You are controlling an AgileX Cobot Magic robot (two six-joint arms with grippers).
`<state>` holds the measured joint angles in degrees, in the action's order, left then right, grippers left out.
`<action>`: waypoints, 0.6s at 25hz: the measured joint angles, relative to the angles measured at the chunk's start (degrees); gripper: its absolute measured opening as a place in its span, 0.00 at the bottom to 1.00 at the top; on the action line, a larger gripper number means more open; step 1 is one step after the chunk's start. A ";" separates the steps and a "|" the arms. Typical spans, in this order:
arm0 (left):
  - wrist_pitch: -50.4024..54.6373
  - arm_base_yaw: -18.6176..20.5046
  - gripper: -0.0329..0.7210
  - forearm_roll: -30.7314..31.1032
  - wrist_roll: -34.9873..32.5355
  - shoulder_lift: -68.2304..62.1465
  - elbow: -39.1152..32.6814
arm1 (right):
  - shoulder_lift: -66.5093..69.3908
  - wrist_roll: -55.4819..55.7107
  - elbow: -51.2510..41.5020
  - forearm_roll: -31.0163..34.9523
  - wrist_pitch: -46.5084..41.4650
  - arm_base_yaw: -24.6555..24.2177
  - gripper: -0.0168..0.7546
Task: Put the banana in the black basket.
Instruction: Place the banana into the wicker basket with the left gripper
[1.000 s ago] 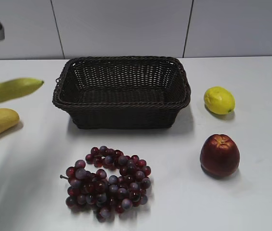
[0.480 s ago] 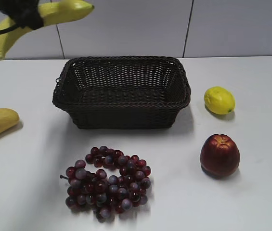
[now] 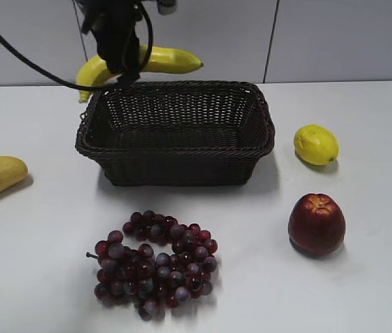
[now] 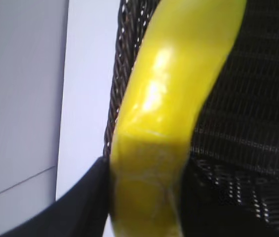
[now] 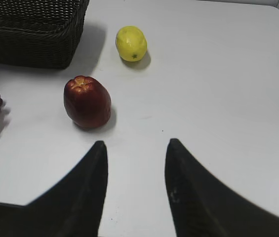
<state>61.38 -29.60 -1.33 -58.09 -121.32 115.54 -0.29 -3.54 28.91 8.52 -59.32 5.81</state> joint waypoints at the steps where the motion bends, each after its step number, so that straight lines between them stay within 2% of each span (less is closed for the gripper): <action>1: -0.60 -0.46 0.58 0.00 -0.28 -0.86 0.00 | 0.00 0.00 0.00 0.00 0.00 0.00 0.41; 8: -4.16 -1.52 0.58 -1.10 -0.93 -4.98 0.00 | 0.00 0.00 0.00 0.00 0.00 0.00 0.41; 13: -4.91 -1.45 0.58 -9.13 -2.11 -5.16 0.00 | 0.00 0.00 0.00 0.00 0.00 0.00 0.41; 15: -4.96 -1.45 0.62 -10.40 -2.79 -5.16 0.00 | 0.00 0.00 0.00 0.00 0.00 0.00 0.41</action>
<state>56.42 -31.05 -11.73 -60.88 -126.47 115.54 -0.29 -3.54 28.91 8.52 -59.32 5.81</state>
